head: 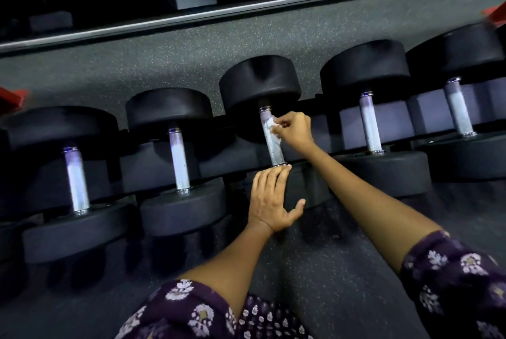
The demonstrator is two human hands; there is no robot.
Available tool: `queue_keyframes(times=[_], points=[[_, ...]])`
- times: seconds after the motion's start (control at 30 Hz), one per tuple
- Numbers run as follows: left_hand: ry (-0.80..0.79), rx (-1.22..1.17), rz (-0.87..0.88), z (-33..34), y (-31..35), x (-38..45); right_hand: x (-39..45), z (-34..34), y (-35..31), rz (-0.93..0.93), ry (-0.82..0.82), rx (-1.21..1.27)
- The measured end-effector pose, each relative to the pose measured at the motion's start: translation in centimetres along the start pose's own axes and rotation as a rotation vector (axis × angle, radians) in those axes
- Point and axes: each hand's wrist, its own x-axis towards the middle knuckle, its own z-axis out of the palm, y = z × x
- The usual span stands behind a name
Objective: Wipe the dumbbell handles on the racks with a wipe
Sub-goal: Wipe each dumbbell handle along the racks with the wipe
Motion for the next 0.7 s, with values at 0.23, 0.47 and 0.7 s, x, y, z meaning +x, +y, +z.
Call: queue_keyframes(times=[0.23, 0.47, 0.7], points=[[-0.015, -0.011, -0.011, 0.0, 0.2, -0.1, -1.5, 0.6, -0.2, -0.634, -0.325, -0.617], [-0.019, -0.033, -0.013, -0.1, 0.1, 0.0, -0.3, -0.1, -2.9, -0.652, -0.33, -0.865], [-0.01, -0.086, -0.011, -0.3, 0.1, 0.1, 0.5, -0.7, -5.6, -0.462, -0.39, -0.924]])
